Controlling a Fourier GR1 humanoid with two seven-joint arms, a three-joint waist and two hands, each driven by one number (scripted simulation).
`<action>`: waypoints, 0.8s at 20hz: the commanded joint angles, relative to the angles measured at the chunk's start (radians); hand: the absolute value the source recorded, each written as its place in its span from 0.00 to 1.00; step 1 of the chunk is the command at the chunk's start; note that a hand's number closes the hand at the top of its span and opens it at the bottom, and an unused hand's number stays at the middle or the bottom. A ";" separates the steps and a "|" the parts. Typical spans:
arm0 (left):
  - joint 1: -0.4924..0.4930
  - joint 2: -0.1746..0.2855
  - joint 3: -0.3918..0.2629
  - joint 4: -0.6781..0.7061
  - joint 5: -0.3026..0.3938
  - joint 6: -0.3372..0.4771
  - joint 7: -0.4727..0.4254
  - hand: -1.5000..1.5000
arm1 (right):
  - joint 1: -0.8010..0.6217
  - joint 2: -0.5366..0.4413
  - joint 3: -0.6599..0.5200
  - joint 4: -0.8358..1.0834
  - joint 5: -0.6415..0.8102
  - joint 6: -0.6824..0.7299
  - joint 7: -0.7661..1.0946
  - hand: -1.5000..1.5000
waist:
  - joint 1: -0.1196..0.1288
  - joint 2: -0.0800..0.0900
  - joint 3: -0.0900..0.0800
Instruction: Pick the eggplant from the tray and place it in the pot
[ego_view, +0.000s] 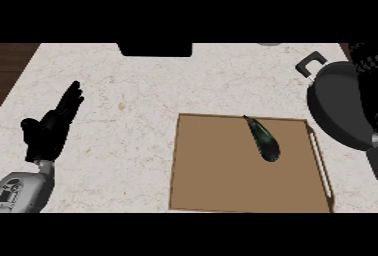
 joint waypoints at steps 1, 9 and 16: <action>0.019 -0.047 0.014 -0.018 -0.003 0.013 -0.028 0.50 | 0.027 -0.004 -0.071 0.014 -0.044 0.097 -0.092 1.00 | -0.005 0.001 0.015; 0.133 -0.230 -0.039 -0.142 0.033 0.116 -0.150 0.50 | 0.251 -0.087 -0.232 0.314 0.089 0.008 -0.339 0.00 | 0.004 0.013 0.017; 0.213 -0.250 -0.062 -0.216 -0.014 0.136 -0.182 0.50 | 0.421 0.068 -0.202 0.173 0.017 0.156 -0.745 0.00 | -0.009 -0.001 0.015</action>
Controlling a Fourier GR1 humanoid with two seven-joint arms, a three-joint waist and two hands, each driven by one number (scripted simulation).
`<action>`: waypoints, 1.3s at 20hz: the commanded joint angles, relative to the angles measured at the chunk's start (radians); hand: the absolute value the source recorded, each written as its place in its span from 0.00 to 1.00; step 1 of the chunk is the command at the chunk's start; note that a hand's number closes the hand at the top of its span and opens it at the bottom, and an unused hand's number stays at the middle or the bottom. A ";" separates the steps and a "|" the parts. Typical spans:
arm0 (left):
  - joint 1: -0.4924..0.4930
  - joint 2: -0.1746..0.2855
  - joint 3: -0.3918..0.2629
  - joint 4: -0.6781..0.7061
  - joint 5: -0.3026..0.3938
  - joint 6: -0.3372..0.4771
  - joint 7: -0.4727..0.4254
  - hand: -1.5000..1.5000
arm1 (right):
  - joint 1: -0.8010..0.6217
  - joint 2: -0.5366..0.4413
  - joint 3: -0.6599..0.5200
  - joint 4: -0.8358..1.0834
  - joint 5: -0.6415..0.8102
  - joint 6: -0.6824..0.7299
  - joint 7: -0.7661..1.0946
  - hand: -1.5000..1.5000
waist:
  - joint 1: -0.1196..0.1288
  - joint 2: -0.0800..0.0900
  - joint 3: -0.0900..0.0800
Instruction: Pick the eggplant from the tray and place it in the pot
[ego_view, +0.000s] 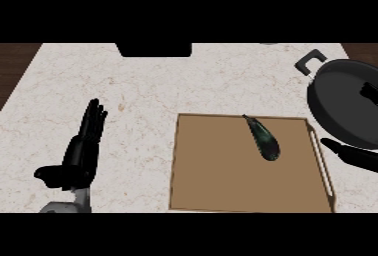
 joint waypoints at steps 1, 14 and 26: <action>-0.001 -0.037 0.000 0.002 -0.008 0.011 -0.022 0.50 | 0.054 0.059 0.030 -0.110 0.033 0.003 -0.055 0.00 | -0.002 -0.002 -0.001; 0.004 -0.014 -0.007 -0.018 -0.018 -0.013 0.015 0.50 | -0.006 -0.272 0.296 -0.273 0.362 0.241 0.652 0.00 | 0.027 0.003 -0.006; 0.022 -0.043 0.007 -0.062 -0.032 -0.025 0.036 0.50 | -0.167 -0.002 0.408 -0.138 0.510 0.379 0.876 0.00 | 0.007 0.000 -0.001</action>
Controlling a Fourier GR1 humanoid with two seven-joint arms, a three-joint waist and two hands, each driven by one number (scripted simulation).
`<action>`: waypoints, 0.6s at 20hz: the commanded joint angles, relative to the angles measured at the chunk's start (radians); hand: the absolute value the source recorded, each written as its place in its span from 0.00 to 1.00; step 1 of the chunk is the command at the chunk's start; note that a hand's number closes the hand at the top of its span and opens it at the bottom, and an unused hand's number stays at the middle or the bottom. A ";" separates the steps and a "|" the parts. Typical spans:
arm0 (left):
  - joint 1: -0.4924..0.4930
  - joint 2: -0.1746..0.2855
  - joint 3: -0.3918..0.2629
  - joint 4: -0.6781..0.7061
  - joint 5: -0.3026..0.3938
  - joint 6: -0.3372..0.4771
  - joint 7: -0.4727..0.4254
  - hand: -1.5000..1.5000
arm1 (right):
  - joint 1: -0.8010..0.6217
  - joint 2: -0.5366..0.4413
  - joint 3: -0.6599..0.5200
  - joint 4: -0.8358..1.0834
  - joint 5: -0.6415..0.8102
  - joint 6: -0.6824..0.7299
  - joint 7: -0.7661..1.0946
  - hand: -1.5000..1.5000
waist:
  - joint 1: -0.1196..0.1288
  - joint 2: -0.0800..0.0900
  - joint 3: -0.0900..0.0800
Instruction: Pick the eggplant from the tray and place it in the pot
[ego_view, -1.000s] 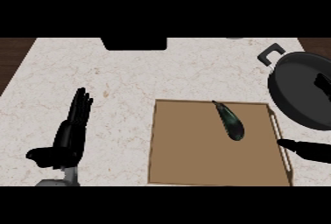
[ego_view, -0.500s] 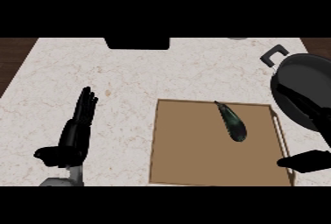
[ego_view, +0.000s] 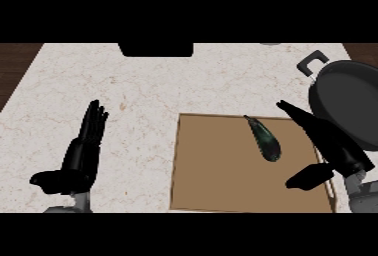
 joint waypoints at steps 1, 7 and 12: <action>0.019 -0.037 -0.032 -0.017 -0.043 0.038 0.006 0.50 | -0.041 0.052 0.053 0.092 0.088 0.037 0.046 0.00 | 0.001 0.000 0.001; -0.005 -0.018 0.024 0.007 -0.018 -0.011 0.013 0.50 | -0.024 0.105 -0.009 0.187 0.132 0.092 -0.001 0.00 | -0.004 0.000 0.001; 0.012 -0.042 0.019 -0.029 -0.039 -0.009 0.014 0.50 | -0.077 0.149 -0.056 0.226 0.178 0.167 -0.031 0.00 | -0.004 0.000 0.001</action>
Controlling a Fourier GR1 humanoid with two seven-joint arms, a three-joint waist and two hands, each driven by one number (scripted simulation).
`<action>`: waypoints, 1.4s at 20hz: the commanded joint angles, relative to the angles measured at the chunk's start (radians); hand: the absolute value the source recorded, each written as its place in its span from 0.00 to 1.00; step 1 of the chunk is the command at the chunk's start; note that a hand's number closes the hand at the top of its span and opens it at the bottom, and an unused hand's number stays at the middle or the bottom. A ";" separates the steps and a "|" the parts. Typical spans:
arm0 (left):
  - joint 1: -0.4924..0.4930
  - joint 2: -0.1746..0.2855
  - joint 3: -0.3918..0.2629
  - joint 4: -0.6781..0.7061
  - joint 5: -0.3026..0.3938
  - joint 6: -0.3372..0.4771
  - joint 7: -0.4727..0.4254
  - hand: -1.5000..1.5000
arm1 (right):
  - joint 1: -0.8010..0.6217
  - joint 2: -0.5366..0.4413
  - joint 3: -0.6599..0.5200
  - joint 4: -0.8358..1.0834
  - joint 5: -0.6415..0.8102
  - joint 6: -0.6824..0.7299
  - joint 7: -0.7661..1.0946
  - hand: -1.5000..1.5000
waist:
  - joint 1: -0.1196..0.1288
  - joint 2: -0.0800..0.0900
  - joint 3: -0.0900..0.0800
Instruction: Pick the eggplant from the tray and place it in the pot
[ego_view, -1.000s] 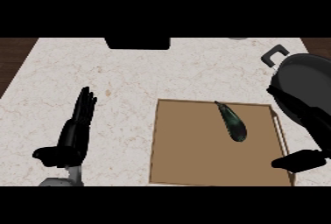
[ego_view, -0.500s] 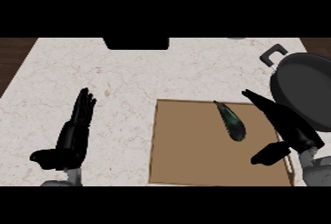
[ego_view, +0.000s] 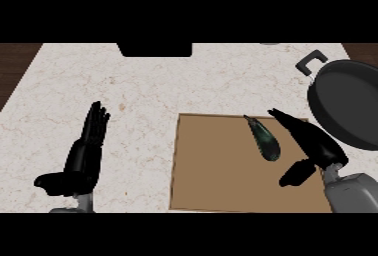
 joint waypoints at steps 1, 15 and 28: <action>-0.020 -0.029 -0.007 0.001 -0.035 0.014 0.021 0.50 | -0.037 0.072 -0.043 0.080 0.063 0.022 -0.045 0.00 | -0.001 0.000 0.000; -0.014 0.007 0.082 0.014 0.015 -0.080 0.009 0.50 | -0.137 0.229 -0.081 0.349 0.245 -0.054 -0.130 0.00 | 0.003 0.001 0.000; -0.034 -0.052 0.035 0.039 -0.062 -0.040 0.013 0.50 | -0.100 0.228 -0.127 0.400 0.395 -0.300 -0.357 1.00 | -0.001 0.000 0.000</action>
